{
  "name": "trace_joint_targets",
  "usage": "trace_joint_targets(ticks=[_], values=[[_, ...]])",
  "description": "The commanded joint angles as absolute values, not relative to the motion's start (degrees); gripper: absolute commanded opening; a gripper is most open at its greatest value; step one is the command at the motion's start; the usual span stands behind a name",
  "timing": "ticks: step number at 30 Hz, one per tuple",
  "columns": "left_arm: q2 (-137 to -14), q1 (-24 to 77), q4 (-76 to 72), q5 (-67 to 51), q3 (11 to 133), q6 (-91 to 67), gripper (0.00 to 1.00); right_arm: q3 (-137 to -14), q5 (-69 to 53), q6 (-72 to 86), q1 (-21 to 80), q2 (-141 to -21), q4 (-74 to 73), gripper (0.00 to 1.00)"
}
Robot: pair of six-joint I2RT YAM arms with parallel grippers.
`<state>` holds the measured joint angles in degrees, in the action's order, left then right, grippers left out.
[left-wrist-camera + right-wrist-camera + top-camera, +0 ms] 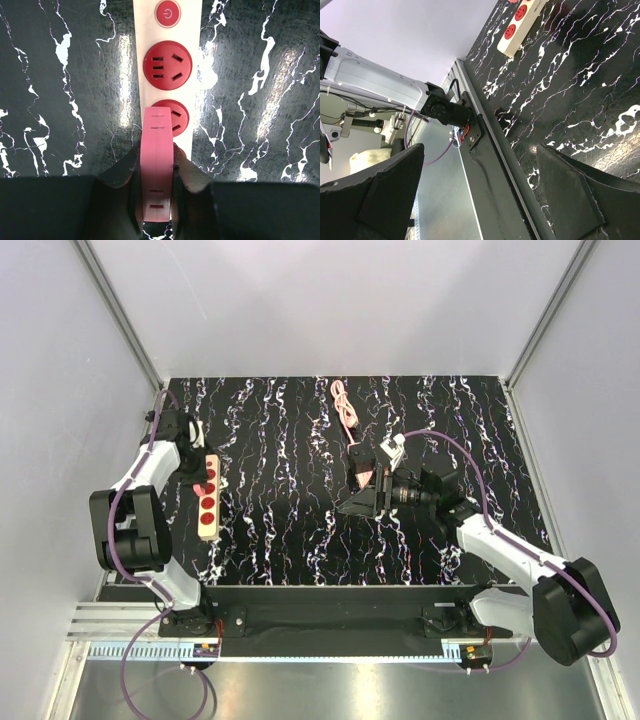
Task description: Insert the plug
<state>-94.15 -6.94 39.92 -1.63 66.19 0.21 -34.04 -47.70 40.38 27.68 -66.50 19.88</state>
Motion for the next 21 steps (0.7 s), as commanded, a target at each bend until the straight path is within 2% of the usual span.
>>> trace_joint_targets(ticks=[1,21], values=[[-95.98,-7.29,37.09,-3.16,64.86,0.70,0.00,-34.01,-49.22,40.25,27.51,-66.97,22.85,1.00],[-100.99,-7.21,40.43,-5.10,67.24,0.18,0.00,-33.84,-49.48,40.69,27.51,-68.12,23.73,1.00]])
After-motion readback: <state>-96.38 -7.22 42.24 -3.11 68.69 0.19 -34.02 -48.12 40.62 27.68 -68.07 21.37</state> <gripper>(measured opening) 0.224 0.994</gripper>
